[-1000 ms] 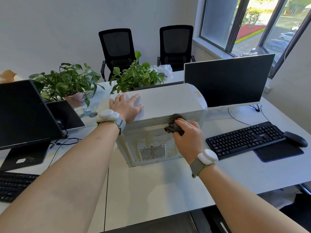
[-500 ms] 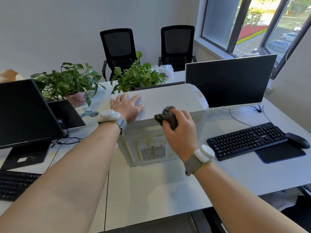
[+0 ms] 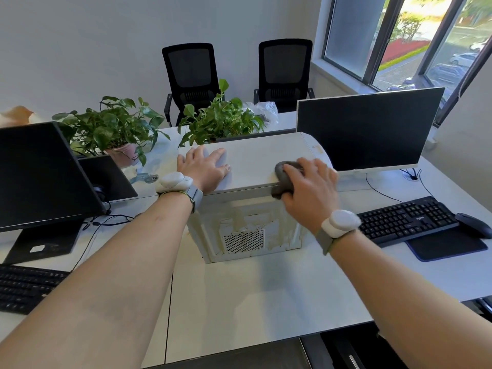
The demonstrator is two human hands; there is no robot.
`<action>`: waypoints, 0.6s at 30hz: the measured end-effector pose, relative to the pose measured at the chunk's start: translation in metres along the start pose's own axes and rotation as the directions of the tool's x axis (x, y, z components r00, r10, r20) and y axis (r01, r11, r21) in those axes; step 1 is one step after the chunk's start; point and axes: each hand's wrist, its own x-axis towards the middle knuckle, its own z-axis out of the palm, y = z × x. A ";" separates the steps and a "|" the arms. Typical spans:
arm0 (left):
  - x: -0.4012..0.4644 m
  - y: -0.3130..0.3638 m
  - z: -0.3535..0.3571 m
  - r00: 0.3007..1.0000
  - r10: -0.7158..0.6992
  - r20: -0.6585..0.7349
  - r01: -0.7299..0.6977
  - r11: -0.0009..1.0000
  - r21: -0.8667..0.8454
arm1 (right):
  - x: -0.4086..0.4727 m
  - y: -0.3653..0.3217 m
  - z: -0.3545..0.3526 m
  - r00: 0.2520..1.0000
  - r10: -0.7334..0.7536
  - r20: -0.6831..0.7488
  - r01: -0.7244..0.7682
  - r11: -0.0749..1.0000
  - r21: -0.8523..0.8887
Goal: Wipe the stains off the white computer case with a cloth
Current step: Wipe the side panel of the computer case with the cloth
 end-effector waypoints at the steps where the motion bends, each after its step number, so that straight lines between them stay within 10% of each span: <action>1: 0.000 0.001 0.000 1.000 -0.001 -0.006 0.001 1.000 0.005 | 0.001 0.005 -0.008 0.999 0.042 0.004 -0.042 0.996 0.074; 7: 0.001 0.002 0.001 1.000 -0.009 -0.001 0.009 1.000 0.000 | 0.033 -0.011 -0.059 0.936 0.105 0.337 -0.317 0.670 0.671; 13: 0.001 0.001 0.000 1.000 -0.007 0.005 0.007 1.000 -0.002 | 0.057 -0.023 -0.037 0.993 0.093 0.078 -0.101 0.989 0.103; 18: 0.000 0.002 0.002 1.000 -0.002 -0.021 0.002 1.000 0.004 | 0.064 -0.033 -0.003 0.920 -0.026 0.390 0.028 1.000 0.001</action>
